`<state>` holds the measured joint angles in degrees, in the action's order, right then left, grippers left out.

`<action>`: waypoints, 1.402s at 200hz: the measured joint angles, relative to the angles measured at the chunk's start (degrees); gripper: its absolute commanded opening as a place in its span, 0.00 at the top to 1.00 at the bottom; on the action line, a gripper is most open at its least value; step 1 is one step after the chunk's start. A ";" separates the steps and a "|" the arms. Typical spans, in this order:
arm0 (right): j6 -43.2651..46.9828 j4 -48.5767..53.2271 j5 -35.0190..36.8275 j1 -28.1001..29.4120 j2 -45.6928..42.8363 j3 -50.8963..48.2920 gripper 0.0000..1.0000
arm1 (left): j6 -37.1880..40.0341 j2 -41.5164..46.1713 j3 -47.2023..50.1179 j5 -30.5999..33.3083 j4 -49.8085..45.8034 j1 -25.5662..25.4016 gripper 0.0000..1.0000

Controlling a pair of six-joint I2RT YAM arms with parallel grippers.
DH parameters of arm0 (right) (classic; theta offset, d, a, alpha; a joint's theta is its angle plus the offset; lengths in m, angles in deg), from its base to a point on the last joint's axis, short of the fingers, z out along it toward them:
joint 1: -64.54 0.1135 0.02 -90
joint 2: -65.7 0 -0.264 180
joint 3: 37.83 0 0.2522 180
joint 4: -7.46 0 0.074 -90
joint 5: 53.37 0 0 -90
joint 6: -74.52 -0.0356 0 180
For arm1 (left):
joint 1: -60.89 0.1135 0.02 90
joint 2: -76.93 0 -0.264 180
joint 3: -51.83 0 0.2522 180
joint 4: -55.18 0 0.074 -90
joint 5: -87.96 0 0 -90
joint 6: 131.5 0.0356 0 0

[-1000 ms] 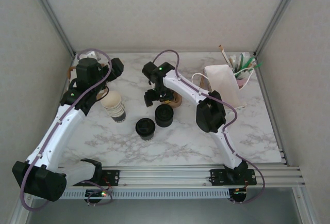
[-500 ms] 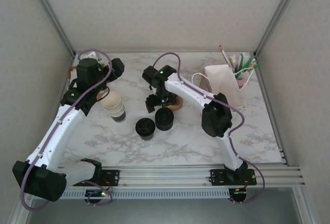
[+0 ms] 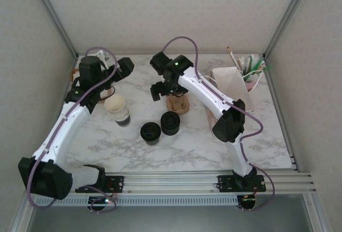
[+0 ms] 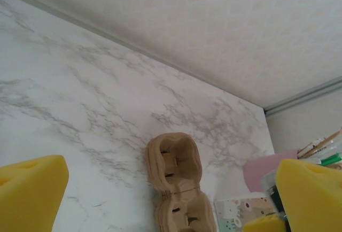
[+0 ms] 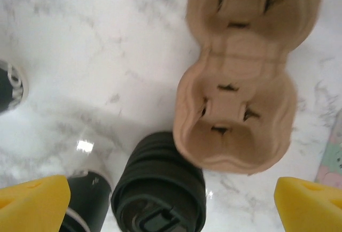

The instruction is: Pack the takeout coffee

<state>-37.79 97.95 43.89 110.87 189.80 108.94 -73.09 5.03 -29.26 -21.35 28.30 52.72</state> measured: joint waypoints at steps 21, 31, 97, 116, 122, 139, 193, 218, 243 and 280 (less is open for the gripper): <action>-0.90 0.26 2.80 -0.70 2.29 2.97 0.01 | -0.46 -3.82 -1.03 -4.04 1.33 1.03 0.00; -0.90 0.24 3.41 -1.09 3.21 3.26 0.02 | -0.90 -5.25 -1.36 -5.57 1.81 1.33 0.00; 0.22 -0.76 0.04 -7.02 7.67 5.20 0.36 | -2.82 -9.11 -1.57 -8.70 4.59 1.90 0.00; 0.68 -0.50 0.15 -8.11 8.81 7.02 0.36 | -2.97 -9.55 -1.57 -8.83 5.20 1.88 0.00; 0.81 -0.44 0.17 -8.20 9.51 7.93 0.37 | -2.99 -9.66 -1.57 -8.83 5.29 1.86 0.00; 1.33 -0.33 0.15 -8.04 11.47 10.10 0.38 | -2.97 -9.97 -1.57 -8.81 5.42 1.81 0.00; 2.25 0.55 0.09 -7.82 16.02 11.17 0.45 | -2.93 -10.84 -1.57 -8.57 5.49 1.11 0.00; 2.40 0.68 0.24 -7.82 16.74 11.19 0.46 | -2.89 -11.54 -1.57 -8.55 5.49 0.68 0.00; 2.43 0.66 0.20 -7.82 17.11 11.19 0.46 | -2.71 -11.63 -1.57 -8.52 5.42 0.44 0.00; 2.47 0.61 0.20 -7.82 17.79 11.19 0.48 | -2.51 -11.63 -1.57 -8.33 5.42 0.35 0.00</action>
<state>-35.32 98.56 44.09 103.04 207.59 120.13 -75.60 -6.60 -30.84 -29.68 33.72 53.07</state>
